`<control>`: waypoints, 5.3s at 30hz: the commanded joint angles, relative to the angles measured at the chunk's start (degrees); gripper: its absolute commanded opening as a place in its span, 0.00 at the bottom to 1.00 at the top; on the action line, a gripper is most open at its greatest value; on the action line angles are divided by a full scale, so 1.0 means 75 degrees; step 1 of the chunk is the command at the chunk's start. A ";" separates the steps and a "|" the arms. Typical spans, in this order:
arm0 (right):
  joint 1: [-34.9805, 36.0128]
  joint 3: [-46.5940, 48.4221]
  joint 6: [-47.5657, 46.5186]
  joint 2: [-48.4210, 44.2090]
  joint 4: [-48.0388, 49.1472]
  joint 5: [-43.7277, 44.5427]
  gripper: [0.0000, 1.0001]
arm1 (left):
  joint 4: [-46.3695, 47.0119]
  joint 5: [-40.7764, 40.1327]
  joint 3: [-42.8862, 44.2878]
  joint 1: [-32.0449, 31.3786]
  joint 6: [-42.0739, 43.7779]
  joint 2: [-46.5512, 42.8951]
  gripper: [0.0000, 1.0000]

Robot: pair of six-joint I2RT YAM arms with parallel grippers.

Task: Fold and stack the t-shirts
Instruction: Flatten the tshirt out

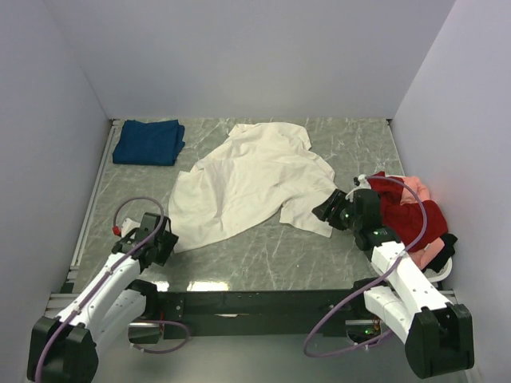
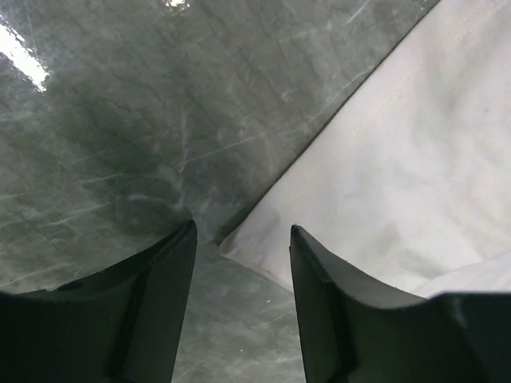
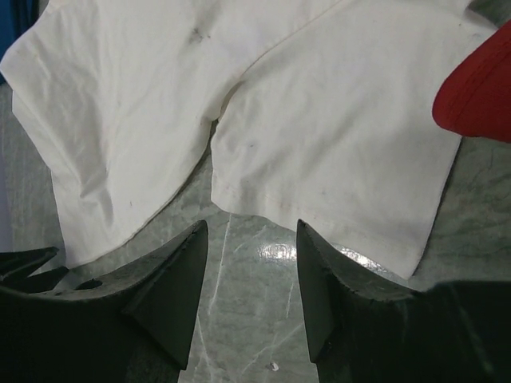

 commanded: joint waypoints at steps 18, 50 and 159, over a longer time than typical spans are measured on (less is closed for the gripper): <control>-0.0045 0.0652 -0.0067 0.0629 0.0292 0.0325 0.55 | 0.0094 -0.1392 0.0977 -0.1907 -0.0324 0.2740 0.15; 0.0071 0.1367 -0.0243 0.2667 -0.0106 0.1601 0.56 | 0.0541 -0.0210 0.2348 0.3061 0.3134 0.0432 0.00; -0.0209 0.2224 -0.0220 0.2072 -0.1032 0.1344 0.58 | 0.2930 0.0741 0.2185 0.3636 0.2361 0.2425 0.00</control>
